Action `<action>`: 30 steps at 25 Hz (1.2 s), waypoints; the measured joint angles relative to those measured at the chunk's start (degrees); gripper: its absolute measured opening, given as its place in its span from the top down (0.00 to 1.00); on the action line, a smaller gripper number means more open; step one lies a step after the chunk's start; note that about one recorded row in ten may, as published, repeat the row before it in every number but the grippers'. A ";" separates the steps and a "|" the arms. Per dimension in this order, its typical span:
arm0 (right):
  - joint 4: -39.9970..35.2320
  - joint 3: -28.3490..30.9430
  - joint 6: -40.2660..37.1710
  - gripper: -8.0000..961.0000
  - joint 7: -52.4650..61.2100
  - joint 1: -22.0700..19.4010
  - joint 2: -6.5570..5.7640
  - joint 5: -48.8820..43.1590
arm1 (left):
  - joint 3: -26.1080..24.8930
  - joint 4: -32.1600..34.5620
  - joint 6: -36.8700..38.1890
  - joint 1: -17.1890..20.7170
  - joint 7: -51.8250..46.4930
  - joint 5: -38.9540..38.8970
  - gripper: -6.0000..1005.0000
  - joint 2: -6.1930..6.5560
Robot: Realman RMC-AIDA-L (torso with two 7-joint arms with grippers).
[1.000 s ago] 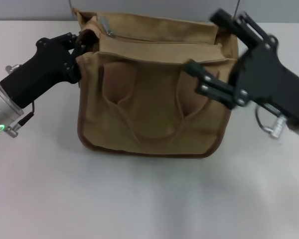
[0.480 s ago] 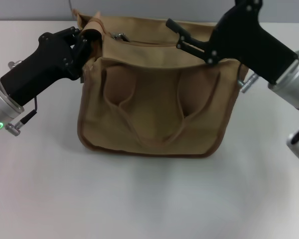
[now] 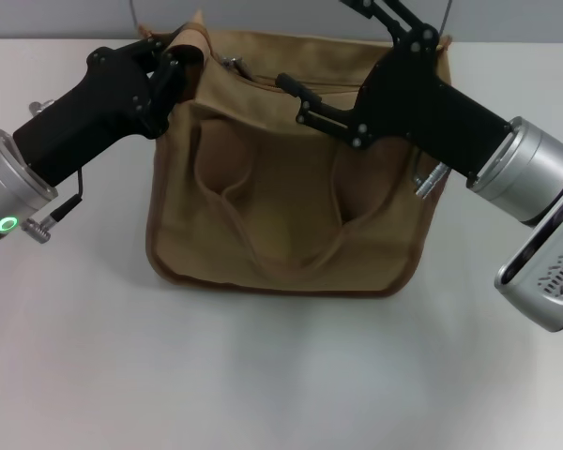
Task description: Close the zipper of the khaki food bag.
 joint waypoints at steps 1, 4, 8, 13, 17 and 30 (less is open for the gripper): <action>0.17 0.03 0.24 0.17 -0.01 0.13 0.00 -0.02 | 0.00 -0.09 -0.03 -0.16 -0.02 0.00 0.95 0.00; 0.58 0.41 1.08 0.17 -0.03 0.91 0.00 -0.05 | 0.00 -0.47 -0.07 -0.73 -0.02 0.07 0.95 0.00; 1.89 0.59 3.79 0.17 -0.05 2.90 0.00 -0.08 | -0.01 -1.13 -0.11 -1.62 -0.04 0.30 0.94 0.00; 3.25 0.93 7.46 0.17 -0.10 4.77 0.00 -0.10 | 1.60 -1.40 -0.49 -2.36 -0.04 0.29 0.94 0.00; 3.54 1.98 8.23 0.17 0.30 5.28 0.00 -0.12 | 2.80 -1.39 -0.85 -2.72 -0.04 0.01 0.94 0.00; 5.11 2.76 10.70 0.18 -0.05 5.62 0.00 -0.12 | 2.87 -1.38 -1.42 -3.08 -0.04 0.01 0.93 0.00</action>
